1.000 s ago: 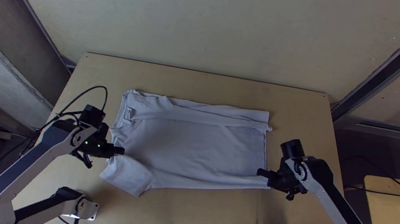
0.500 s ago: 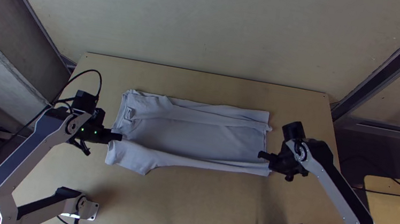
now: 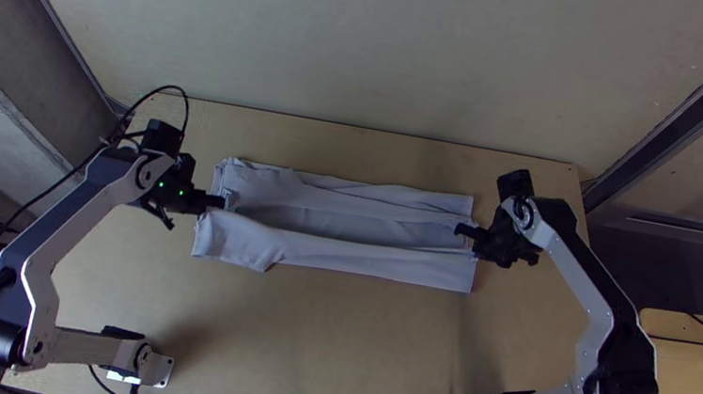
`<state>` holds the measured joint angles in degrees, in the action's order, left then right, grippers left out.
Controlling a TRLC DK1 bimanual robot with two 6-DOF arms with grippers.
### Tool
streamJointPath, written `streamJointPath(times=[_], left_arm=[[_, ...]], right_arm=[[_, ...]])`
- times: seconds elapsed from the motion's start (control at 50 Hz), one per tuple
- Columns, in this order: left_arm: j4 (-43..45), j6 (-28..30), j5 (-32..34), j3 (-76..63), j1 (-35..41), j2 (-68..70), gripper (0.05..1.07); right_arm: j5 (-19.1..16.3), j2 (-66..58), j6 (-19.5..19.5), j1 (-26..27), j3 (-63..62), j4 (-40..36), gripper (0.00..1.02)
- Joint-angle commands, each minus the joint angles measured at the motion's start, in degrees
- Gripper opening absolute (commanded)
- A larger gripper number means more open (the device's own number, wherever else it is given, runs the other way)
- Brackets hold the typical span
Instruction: Fold the t-shirt
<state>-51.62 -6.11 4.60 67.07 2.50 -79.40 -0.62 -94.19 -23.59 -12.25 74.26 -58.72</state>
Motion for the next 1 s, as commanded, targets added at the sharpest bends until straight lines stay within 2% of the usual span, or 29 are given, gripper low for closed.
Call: streamJointPath(times=[0.0, 0.56, 0.8, 0.86, 0.88, 0.9, 0.92, 0.94, 0.98], left_arm=[[0.20, 1.10, -0.73, 4.56, -0.66, -3.66, 0.08], [1.34, 2.68, -0.73, 19.94, -3.82, -21.50, 0.08], [3.54, 1.63, -0.65, 25.22, -2.68, -29.06, 0.08], [4.42, 1.01, -0.56, 25.31, -1.89, -30.29, 0.09], [4.86, 0.75, -0.56, 25.31, -1.62, -30.73, 0.12], [5.12, 0.57, -0.47, 25.22, -1.54, -31.08, 0.20], [5.38, 0.40, -0.29, 25.13, -1.54, -31.43, 0.32], [5.65, -0.04, -0.21, 25.13, -1.45, -31.79, 0.52], [5.91, -0.83, -0.21, 25.13, -1.45, -32.31, 0.99]], right_arm=[[1.06, -4.16, 0.92, 1.09, 5.02, 0.10, 0.03], [1.68, -24.90, 2.24, 2.49, 28.05, -0.26, 0.03], [2.38, -30.52, 2.85, 2.85, 33.06, -0.70, 0.03], [2.91, -32.02, 2.76, 2.85, 34.46, -0.70, 0.09], [2.91, -32.55, 2.76, 2.93, 34.99, -0.87, 0.15], [2.91, -32.99, 2.76, 3.02, 35.43, -1.05, 0.21], [2.91, -33.42, 2.76, 3.02, 35.96, -1.31, 0.28], [3.00, -33.78, 2.76, 3.11, 36.40, -1.31, 0.36], [3.35, -34.13, 2.85, 3.29, 37.01, -1.66, 0.51]])
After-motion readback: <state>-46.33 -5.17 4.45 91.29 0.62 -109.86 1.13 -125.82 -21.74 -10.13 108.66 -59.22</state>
